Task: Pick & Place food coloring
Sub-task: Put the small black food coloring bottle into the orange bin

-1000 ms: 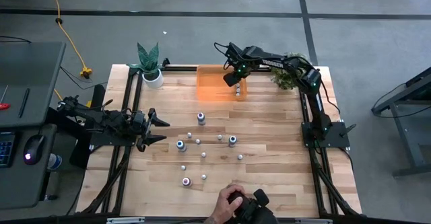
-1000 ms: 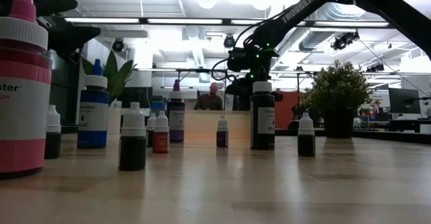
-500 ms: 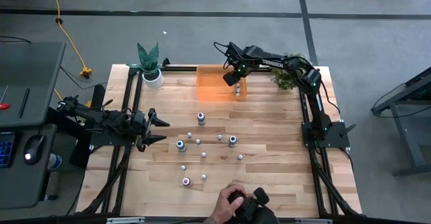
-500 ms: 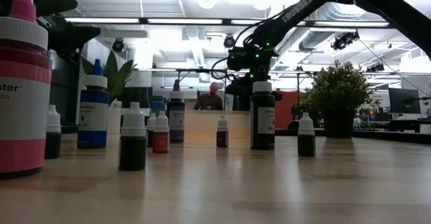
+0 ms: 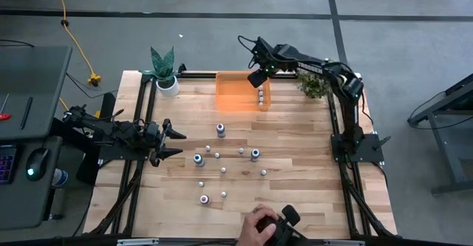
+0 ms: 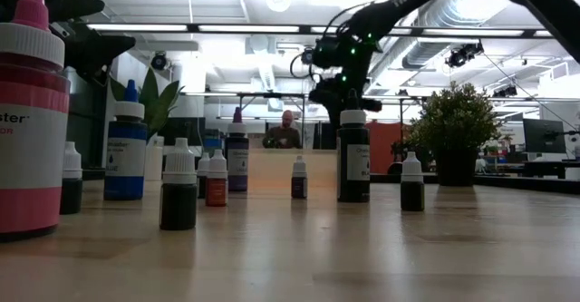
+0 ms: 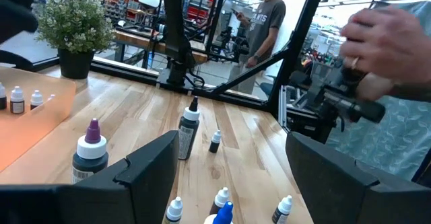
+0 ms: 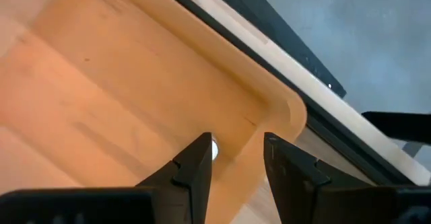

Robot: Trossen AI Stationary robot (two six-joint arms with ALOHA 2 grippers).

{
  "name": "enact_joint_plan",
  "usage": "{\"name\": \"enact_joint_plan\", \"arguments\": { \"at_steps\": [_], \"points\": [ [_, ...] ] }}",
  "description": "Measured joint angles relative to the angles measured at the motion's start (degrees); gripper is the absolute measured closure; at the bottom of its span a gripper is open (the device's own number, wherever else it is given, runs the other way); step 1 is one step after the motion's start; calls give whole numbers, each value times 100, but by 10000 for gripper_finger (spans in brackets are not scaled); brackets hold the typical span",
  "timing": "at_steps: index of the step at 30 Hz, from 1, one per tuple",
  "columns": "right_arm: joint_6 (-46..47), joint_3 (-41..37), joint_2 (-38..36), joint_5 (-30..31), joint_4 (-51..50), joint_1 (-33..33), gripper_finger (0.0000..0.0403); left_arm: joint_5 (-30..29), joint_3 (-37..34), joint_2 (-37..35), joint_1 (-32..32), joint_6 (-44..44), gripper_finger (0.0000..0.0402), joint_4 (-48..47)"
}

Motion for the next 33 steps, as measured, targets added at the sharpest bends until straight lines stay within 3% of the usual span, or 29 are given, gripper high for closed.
{"name": "enact_joint_plan", "arguments": {
  "at_steps": [20,33],
  "points": [
    [-1164,-2,-1779,-364,-616,1194,279,0,0,0,2,0,130,0],
    [-2118,-2,-1987,-619,-908,2943,279,0,0,0,0,0,130,0]
  ]
}}
